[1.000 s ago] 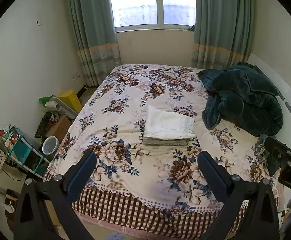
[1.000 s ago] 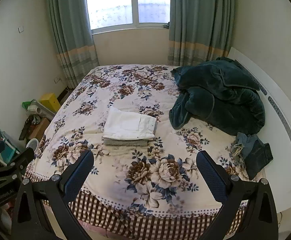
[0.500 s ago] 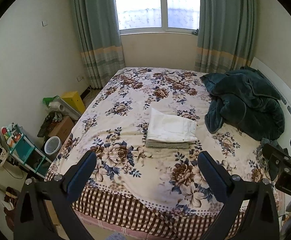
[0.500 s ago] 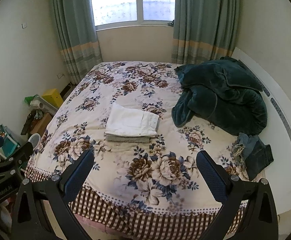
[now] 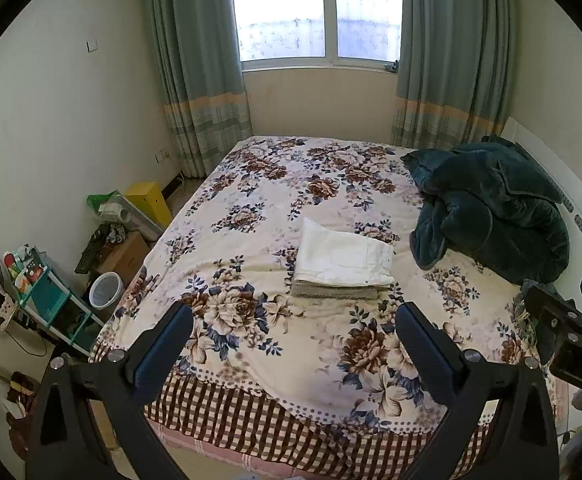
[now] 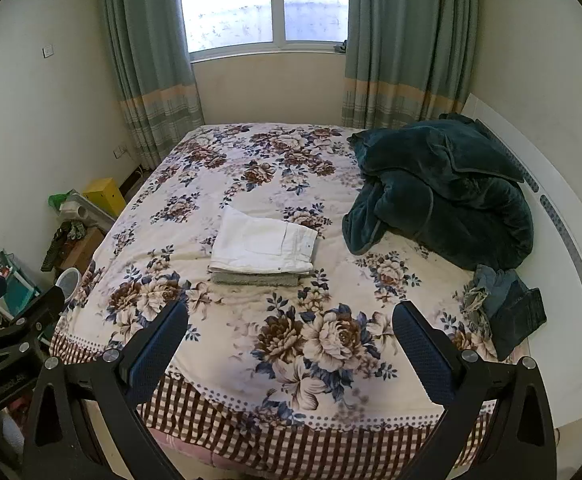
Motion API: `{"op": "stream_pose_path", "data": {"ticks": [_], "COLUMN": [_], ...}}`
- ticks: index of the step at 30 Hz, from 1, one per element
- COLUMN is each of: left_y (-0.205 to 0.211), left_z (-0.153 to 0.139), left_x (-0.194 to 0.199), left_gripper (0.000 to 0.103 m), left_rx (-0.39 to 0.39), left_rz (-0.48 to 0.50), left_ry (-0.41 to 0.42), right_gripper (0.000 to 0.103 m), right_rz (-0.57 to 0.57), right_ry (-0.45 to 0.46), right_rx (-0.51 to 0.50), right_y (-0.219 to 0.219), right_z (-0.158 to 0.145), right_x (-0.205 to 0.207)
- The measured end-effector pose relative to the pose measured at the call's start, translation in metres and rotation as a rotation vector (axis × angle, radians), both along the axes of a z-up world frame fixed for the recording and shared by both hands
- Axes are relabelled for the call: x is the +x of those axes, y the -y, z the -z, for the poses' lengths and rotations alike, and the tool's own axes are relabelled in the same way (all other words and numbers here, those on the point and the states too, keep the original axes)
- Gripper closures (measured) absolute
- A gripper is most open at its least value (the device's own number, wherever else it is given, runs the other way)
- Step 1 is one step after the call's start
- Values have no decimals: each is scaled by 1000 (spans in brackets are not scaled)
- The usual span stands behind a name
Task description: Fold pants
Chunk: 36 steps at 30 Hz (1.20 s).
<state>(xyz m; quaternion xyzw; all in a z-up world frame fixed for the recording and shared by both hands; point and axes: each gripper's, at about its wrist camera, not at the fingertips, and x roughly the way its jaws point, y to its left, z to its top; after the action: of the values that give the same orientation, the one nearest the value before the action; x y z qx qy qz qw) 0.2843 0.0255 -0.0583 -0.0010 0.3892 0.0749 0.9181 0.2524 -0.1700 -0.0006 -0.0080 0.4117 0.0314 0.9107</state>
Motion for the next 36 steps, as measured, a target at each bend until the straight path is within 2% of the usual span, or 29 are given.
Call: {"op": "stream_pose_path", "data": {"ticks": [36], "left_y": [12], "left_z": [-18], "left_x": [-4], "left_gripper": [0], "left_rx": [-13], "left_rz": [-22], "left_ry": [24], "right_gripper": [0], "right_rz": [-9], "right_ry": [13], "right_rx": [2], "right_y": [1], "right_z": [-18], "right_x": [10]}}
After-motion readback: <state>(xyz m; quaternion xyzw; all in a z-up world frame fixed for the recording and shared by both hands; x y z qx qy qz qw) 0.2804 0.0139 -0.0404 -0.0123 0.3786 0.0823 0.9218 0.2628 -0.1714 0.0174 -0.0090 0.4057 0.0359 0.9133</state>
